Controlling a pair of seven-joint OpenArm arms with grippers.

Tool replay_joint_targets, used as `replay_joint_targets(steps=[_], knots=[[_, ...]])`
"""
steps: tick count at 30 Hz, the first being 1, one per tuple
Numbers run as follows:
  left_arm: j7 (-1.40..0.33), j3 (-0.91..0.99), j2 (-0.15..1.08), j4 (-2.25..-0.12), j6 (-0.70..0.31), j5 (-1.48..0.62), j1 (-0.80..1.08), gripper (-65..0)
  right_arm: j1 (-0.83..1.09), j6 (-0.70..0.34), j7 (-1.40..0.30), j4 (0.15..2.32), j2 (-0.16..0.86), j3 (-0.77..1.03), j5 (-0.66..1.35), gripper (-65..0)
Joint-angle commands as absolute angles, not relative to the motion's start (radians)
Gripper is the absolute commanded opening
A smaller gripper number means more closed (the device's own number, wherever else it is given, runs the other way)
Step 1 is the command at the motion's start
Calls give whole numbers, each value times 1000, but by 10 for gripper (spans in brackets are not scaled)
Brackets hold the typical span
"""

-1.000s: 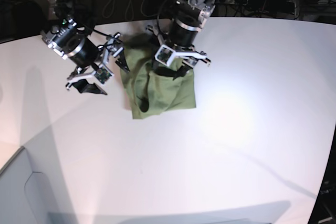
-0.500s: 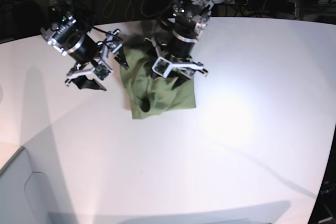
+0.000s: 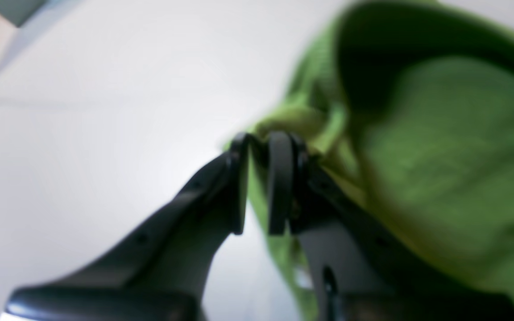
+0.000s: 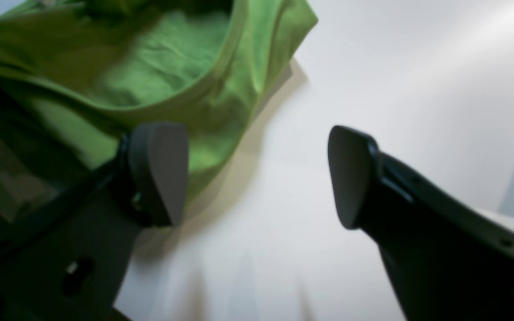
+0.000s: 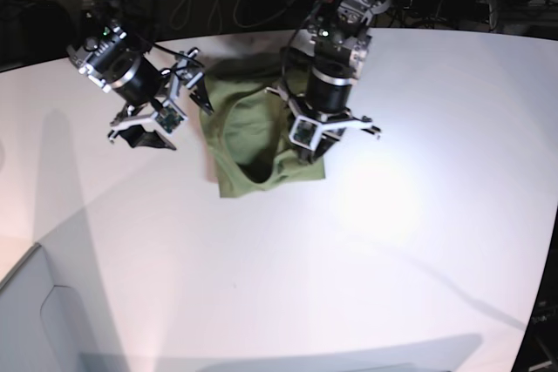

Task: Fold the T-shirt properly
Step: 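Move the left gripper down and grasp the shirt's folded edge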

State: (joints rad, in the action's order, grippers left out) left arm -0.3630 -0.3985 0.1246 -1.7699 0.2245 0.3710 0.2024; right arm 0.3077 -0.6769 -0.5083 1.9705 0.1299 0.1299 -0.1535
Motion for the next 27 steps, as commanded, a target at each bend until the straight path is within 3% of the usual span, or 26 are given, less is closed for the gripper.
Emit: replay_joint_targets(steps=[1, 7, 12, 16, 20, 27], knots=[[-343, -381, 122, -1796, 226, 378, 202, -573, 303, -698, -486, 1985, 136, 133, -136, -183], [-343, -320, 125, -1788, 223, 378, 196, -568, 295, -698, -486, 1985, 134, 131, -136, -183], [-341, -246, 119, -1762, 226, 377, 193, -441, 294, -698, -486, 1985, 134, 130, -136, -183], [-341, -193, 119, -1733, 228, 377, 176, -377, 294, -698, -486, 1985, 134, 131, -136, -183], [-341, -163, 107, -1799, 229, 334, 191, -370, 294, -698, -486, 1985, 134, 131, -136, -183], [-343, -163, 54, -2029, 222, 64, 364, -370, 292, -698, -486, 1991, 134, 133, -136, -183]])
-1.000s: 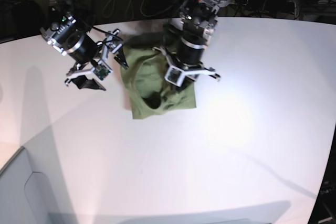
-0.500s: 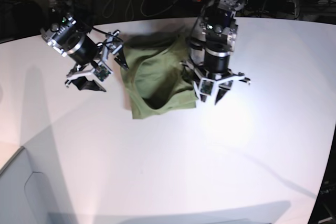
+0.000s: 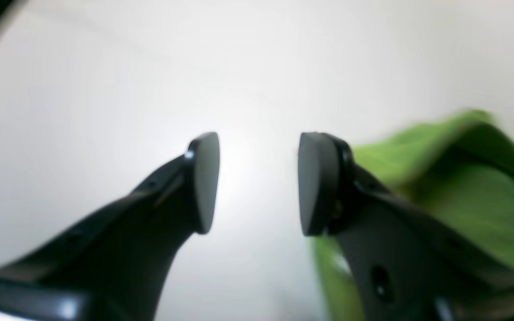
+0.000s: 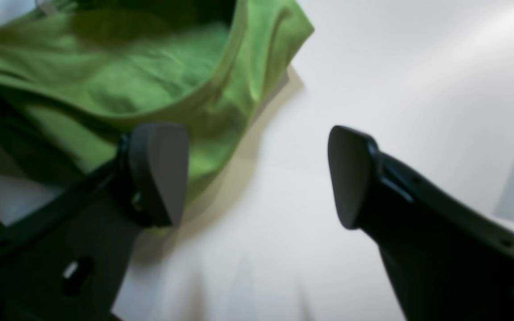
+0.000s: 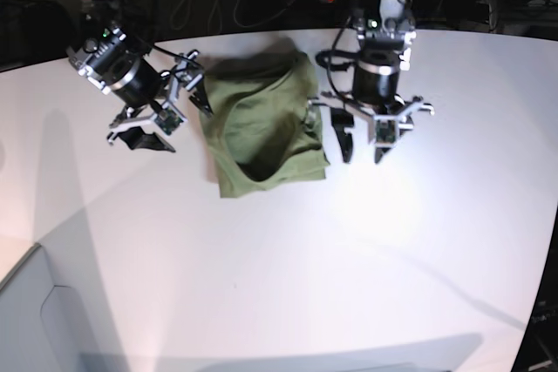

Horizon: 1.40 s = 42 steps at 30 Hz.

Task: Fold the T-shirt properly
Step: 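Move the left gripper down and grasp the shirt's folded edge, then pull the folded edge with the left gripper, then release it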

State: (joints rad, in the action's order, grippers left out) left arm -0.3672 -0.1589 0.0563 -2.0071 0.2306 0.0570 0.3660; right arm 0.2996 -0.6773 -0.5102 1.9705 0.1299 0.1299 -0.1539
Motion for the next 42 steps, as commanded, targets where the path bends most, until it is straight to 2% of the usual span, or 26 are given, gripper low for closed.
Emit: replay_joint_targets(steps=[1, 5, 12, 20, 31, 42], knots=[[-343, -188, 56, -2032, 222, 24, 378, -370, 292, -698, -486, 1991, 134, 133, -136, -183], [-343, -291, 61, -2002, 222, -77, 377, -370, 292, -698, -486, 1988, 134, 133, -136, -183], [-343, -381, 61, -1871, 223, -84, 289, -370, 292, -698, -486, 1988, 134, 133, -136, -183], [-341, -371, 64, -1709, 226, -85, 170, -370, 295, -698, -486, 1988, 134, 133, -136, -183], [-341, -257, 85, -1613, 222, -85, 147, -370, 294, -698, -486, 1988, 134, 131, -136, -183], [-343, -251, 90, -1722, 222, -79, 197, -370, 292, -698, -484, 2034, 134, 131, -136, -183]])
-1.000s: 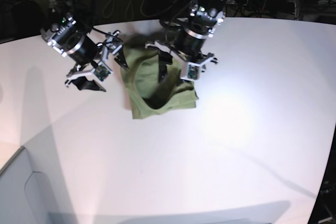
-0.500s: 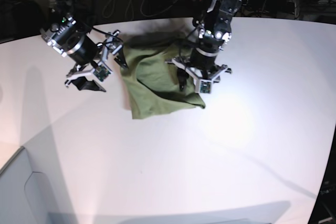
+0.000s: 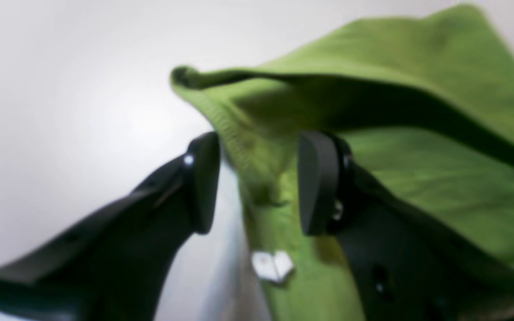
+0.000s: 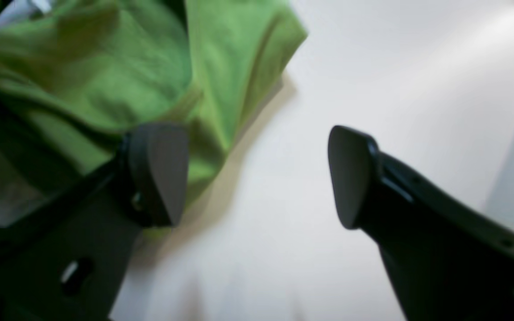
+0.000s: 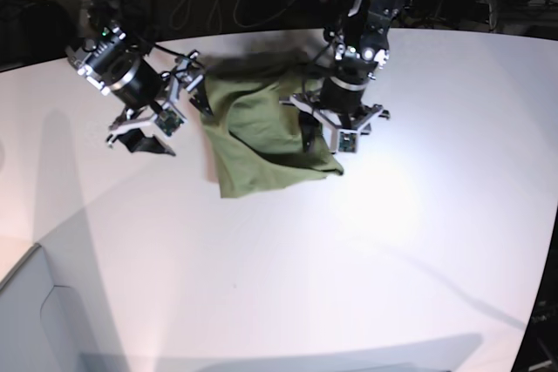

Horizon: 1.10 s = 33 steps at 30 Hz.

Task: Fold the T-shirt properly
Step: 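Pull the folded edge with the left gripper, then release it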

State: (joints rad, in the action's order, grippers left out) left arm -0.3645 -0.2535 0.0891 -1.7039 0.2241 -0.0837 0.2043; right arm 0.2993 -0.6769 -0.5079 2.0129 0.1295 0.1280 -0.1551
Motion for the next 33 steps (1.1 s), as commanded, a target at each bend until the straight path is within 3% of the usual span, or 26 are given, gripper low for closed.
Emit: replay_joint_targets(steps=[1, 11, 18, 27, 33], knots=[[-343, -234, 101, -1736, 222, -82, 208, -370, 292, -698, -484, 2045, 134, 131, -136, -186], [-349, -108, 120, -1833, 222, -87, 315, -370, 303, -698, -484, 2064, 134, 133, -136, -186], [-343, -200, 88, -2018, 229, -87, 507, -370, 305, -698, -484, 2063, 134, 133, -136, -186], [-341, -214, 16, -2018, 229, -87, 610, -369, 305, -698, -484, 2054, 134, 128, -136, -186], [-341, -214, 15, -1962, 226, -87, 602, -297, 305, -698, -486, 2052, 134, 128, -136, -186]])
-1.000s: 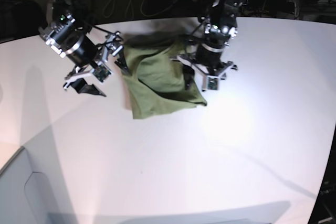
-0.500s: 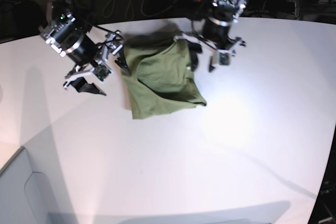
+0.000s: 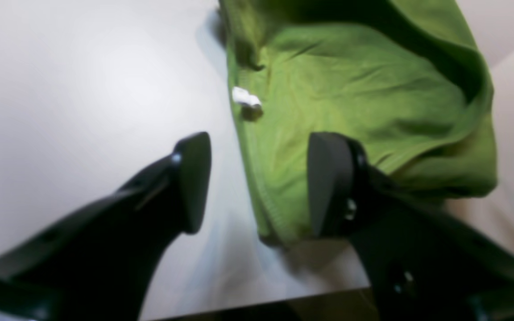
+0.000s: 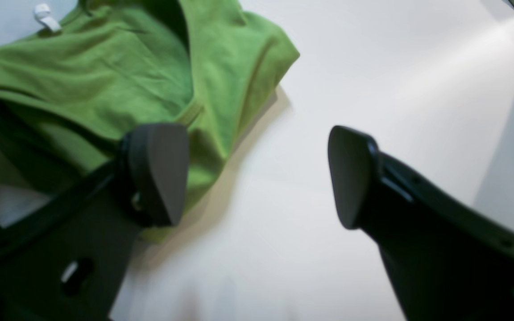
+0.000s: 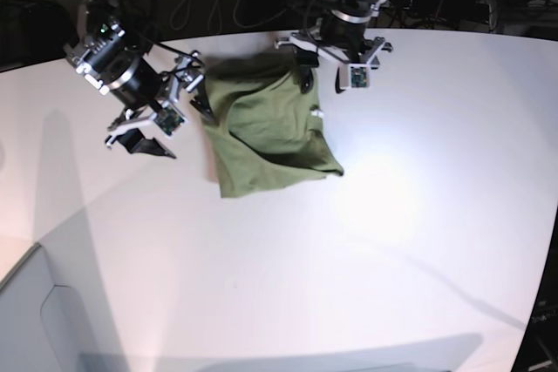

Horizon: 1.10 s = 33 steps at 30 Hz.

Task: Fold the T-shirt properly
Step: 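Pull the folded edge with the left gripper, then release it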

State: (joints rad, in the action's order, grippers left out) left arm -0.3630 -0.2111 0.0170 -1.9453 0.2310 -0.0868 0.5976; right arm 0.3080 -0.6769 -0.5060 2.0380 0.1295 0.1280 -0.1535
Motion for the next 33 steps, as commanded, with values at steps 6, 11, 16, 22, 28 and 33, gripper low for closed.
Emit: replay_joint_targets(steps=[6, 11, 16, 22, 28, 33], knots=[[-341, -216, 15, -1906, 223, -88, 570, -292, 305, -698, -486, 2046, 134, 128, -136, -186], [-341, -232, 25, -1857, 223, -176, 568, -294, 315, -698, -486, 2046, 134, 130, -136, -186], [-341, -228, 54, -1814, 223, -240, 568, -326, 318, -698, -486, 2046, 134, 128, -136, -186], [-341, -226, 105, -1850, 229, -242, 570, -327, 309, -698, -486, 2046, 88, 125, -136, -214], [-343, -225, 133, -1906, 229, -242, 561, -327, 309, -698, -486, 2045, 35, 125, -139, -350], [-349, -225, 154, -1960, 231, -242, 568, -290, 306, -698, -486, 1992, 5, 125, -136, -464]])
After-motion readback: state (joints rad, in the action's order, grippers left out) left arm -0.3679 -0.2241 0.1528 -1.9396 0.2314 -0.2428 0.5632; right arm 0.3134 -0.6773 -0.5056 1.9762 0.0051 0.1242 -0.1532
